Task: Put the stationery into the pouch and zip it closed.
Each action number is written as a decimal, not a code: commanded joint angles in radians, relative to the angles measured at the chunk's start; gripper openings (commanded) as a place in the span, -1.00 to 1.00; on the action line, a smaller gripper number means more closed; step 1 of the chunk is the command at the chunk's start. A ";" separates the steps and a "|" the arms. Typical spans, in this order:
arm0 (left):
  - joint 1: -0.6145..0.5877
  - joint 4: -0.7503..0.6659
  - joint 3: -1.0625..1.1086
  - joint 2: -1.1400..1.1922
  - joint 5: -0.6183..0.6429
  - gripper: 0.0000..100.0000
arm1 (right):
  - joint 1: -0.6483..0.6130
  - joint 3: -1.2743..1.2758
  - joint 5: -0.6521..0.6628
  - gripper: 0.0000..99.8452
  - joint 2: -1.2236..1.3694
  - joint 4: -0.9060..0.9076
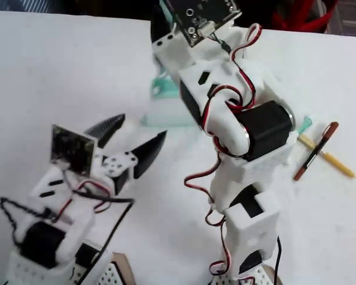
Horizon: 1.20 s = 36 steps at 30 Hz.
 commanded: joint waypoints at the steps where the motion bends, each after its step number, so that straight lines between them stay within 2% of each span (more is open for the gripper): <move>1: 0.010 -0.117 0.060 0.008 -0.012 -0.41 | -0.027 -0.025 0.000 -0.97 -0.005 0.013; 4: -0.027 -0.117 0.064 0.007 -0.015 -0.41 | -0.054 -0.025 0.000 -0.97 -0.015 0.008; 10: -0.124 -0.115 0.071 0.005 -0.138 -0.41 | -0.091 -0.025 0.000 -0.97 -0.074 0.018; 18: -0.133 -0.041 0.064 0.002 -0.275 -0.41 | -0.157 -0.021 0.008 -0.97 -0.202 0.099; 22: -0.134 -0.031 0.063 0.002 -0.331 -0.41 | -0.185 0.124 0.006 -0.97 -0.286 0.099; 27: -0.122 0.071 -0.017 0.001 -0.353 -0.41 | -0.268 0.417 0.009 -0.97 -0.447 0.097; 32: -0.125 0.235 -0.166 0.001 -0.367 -0.41 | -0.300 0.575 0.009 -0.96 -0.573 0.096; 36: -0.120 0.379 -0.273 0.001 -0.514 -0.41 | -0.302 0.626 0.002 -0.96 -0.645 0.096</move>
